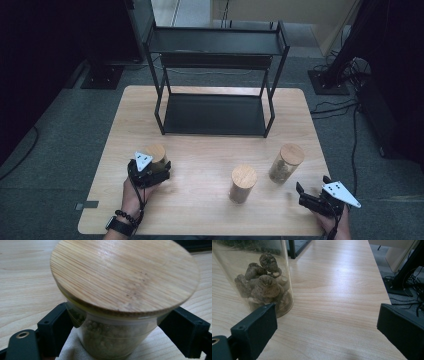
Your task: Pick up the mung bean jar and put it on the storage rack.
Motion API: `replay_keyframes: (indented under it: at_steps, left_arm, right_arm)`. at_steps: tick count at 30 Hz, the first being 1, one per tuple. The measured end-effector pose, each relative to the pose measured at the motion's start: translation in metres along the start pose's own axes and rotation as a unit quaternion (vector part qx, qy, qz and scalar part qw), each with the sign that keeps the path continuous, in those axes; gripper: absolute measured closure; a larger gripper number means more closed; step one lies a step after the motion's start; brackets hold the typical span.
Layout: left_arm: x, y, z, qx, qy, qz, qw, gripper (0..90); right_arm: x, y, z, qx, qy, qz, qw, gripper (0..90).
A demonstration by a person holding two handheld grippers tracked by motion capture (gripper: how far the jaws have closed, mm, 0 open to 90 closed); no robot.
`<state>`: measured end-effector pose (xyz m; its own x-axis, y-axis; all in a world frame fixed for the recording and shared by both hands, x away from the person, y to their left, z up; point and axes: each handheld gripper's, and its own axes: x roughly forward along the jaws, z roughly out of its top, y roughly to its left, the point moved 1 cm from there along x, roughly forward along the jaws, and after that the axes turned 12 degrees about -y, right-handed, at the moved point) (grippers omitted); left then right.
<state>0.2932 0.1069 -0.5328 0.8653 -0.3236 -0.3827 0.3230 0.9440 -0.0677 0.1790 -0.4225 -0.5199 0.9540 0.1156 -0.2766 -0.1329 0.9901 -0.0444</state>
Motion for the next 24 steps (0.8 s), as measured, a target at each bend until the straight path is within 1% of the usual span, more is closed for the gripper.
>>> replay_keyframes:
  at_steps: [2,6,9,17,19,24]
  left_arm:
    - [0.0006,-0.0002,0.0002,0.000,0.001,0.004,1.0000,16.4]
    - [0.0016,0.0008,0.0008,-0.008,-0.002,0.015,0.9999,21.4]
    - [0.0020,0.0010,0.0010,-0.011,-0.005,0.016,0.9998,23.4]
    - [0.0023,-0.0009,0.0014,0.001,-0.009,0.014,0.9999,24.5]
    - [0.0042,-0.0023,0.0022,0.009,-0.012,0.014,0.9998,24.8]
    - [0.0070,-0.0045,0.0033,0.013,-0.013,0.012,0.9998,25.1]
  right_arm:
    - [-0.0001,0.0000,0.0000,0.000,-0.001,0.000,1.0000,2.6]
    - [0.0000,-0.0001,0.0000,0.000,0.000,0.000,1.0000,2.6]
    - [-0.0001,-0.0001,0.0000,0.001,0.000,0.000,1.0000,2.5]
    - [0.0001,-0.0003,0.0000,0.001,0.000,0.000,1.0000,2.5]
    - [0.0000,-0.0002,0.0000,0.002,0.000,0.000,1.0000,2.6]
    - [-0.0001,-0.0003,0.0000,0.002,-0.001,0.000,1.0000,2.6]
